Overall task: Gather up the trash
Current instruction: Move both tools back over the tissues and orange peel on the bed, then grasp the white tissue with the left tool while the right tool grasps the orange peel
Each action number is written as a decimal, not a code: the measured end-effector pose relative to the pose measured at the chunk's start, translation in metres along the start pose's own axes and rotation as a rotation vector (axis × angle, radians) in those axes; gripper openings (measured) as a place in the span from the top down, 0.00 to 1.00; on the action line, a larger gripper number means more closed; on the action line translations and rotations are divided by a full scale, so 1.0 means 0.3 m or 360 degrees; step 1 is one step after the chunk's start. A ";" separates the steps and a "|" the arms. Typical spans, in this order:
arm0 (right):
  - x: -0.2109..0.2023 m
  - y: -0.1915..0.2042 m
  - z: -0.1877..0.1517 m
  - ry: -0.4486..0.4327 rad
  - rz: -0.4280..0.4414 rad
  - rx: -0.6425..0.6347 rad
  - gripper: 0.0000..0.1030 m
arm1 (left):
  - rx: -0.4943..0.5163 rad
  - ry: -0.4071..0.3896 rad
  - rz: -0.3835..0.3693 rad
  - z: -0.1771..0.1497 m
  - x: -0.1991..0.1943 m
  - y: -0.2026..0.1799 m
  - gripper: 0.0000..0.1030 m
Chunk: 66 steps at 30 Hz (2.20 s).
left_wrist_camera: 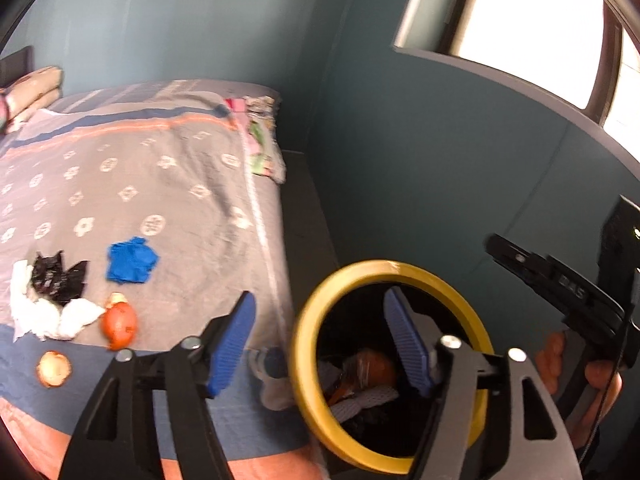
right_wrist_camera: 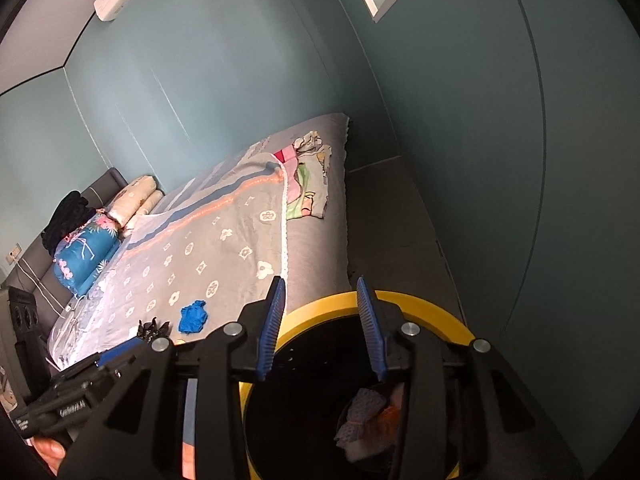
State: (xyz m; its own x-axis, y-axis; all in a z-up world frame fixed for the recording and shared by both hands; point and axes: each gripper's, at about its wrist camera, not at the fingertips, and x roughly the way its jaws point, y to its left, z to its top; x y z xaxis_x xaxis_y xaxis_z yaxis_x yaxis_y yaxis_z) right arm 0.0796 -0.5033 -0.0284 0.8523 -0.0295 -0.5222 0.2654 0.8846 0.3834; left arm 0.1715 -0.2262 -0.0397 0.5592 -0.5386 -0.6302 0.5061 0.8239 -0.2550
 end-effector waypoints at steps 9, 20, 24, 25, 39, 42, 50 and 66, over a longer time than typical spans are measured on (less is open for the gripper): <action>0.006 0.110 0.011 -0.0010 0.0115 -0.0071 0.40 | -0.0028 -0.0153 0.0208 0.035 -0.098 0.153 0.14; 0.109 0.450 -0.013 0.0050 0.0327 -0.0282 0.34 | -0.0218 -0.0249 0.0357 0.068 -0.231 0.471 0.09; 0.166 0.577 -0.038 0.0096 0.0342 -0.0332 0.34 | -0.0284 -0.0287 0.0441 0.072 -0.272 0.596 0.08; 0.189 0.612 -0.049 0.0120 0.0349 -0.0344 0.34 | -0.0305 -0.0294 0.0463 0.071 -0.282 0.633 0.08; 0.528 0.884 -0.230 0.0432 0.0343 -0.0453 0.34 | -0.0458 -0.0207 0.0729 0.016 -0.251 1.056 0.08; 0.607 0.920 -0.285 0.0511 0.0323 -0.0476 0.34 | -0.0526 -0.0153 0.0758 -0.010 -0.206 1.152 0.08; 0.791 0.962 -0.426 0.0721 0.0243 -0.0535 0.34 | -0.0610 -0.0016 0.0820 -0.062 -0.093 1.330 0.08; 0.964 1.045 -0.575 0.0862 0.0174 -0.0691 0.51 | -0.0613 0.0144 0.0777 -0.110 0.096 1.447 0.40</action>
State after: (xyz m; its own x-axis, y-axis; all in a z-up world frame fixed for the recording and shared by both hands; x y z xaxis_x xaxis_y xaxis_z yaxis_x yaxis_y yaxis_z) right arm 0.3314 -0.1542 -0.1907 0.4894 0.2067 -0.8472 -0.1093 0.9784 0.1756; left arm 0.3856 0.1217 -0.1928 0.5998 -0.0807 -0.7961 -0.0761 0.9846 -0.1571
